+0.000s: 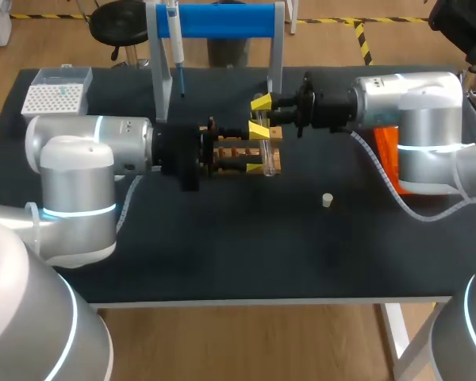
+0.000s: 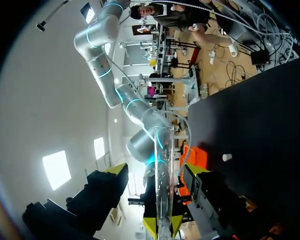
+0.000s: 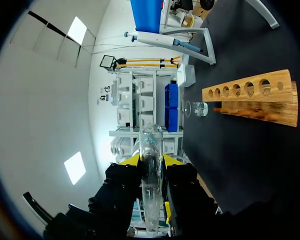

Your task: Invert the test tube, pick up the pipette, mount the tip to pipette, aspirate from beaker and dispense into the tube, eject the tip, return the pipette, and cap with the stopper.

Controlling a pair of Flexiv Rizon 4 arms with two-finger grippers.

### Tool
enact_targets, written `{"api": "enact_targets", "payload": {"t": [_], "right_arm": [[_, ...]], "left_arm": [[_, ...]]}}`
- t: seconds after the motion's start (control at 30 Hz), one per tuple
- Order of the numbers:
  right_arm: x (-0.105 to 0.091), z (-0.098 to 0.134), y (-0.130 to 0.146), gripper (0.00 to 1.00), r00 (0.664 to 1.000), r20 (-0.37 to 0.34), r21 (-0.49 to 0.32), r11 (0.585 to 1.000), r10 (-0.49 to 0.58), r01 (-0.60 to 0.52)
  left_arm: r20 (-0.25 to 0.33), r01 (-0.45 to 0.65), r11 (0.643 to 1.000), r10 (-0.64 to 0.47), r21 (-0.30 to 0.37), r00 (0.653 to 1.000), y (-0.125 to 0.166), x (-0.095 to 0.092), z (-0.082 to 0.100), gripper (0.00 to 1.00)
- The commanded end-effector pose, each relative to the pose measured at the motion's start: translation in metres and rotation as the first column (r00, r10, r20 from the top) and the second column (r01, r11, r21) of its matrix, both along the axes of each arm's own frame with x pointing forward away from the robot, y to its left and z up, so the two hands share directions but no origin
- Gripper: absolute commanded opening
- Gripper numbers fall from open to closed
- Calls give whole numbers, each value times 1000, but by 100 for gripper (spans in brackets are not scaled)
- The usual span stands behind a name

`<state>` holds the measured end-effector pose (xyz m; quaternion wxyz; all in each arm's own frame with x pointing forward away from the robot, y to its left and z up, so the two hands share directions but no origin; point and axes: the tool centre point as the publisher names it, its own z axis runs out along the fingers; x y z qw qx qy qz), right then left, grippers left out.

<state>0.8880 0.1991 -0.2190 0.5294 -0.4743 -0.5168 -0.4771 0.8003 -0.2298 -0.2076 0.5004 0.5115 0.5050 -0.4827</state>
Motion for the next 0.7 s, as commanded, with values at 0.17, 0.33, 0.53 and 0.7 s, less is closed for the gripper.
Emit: {"api": "enact_targets", "payload": {"t": [0.17, 0.33, 0.53, 0.7], "right_arm": [[-1, 1, 0, 0, 1000, 1, -3, 1000, -3, 3], [-1, 1, 0, 0, 1000, 1, -3, 1000, -3, 3], [-1, 1, 0, 0, 1000, 1, -3, 1000, -3, 3], [-1, 1, 0, 0, 1000, 1, -3, 1000, -3, 3]], "left_arm": [[-1, 16, 1000, -16, -3, 1000, -9, 4, -2, 67], [-4, 22, 1000, -22, -1, 1000, -12, 4, -3, 67], [-4, 27, 1000, -27, -2, 1000, -15, 5, -2, 69], [-8, 27, 1000, -27, -4, 1000, -17, 5, -3, 56]]}}
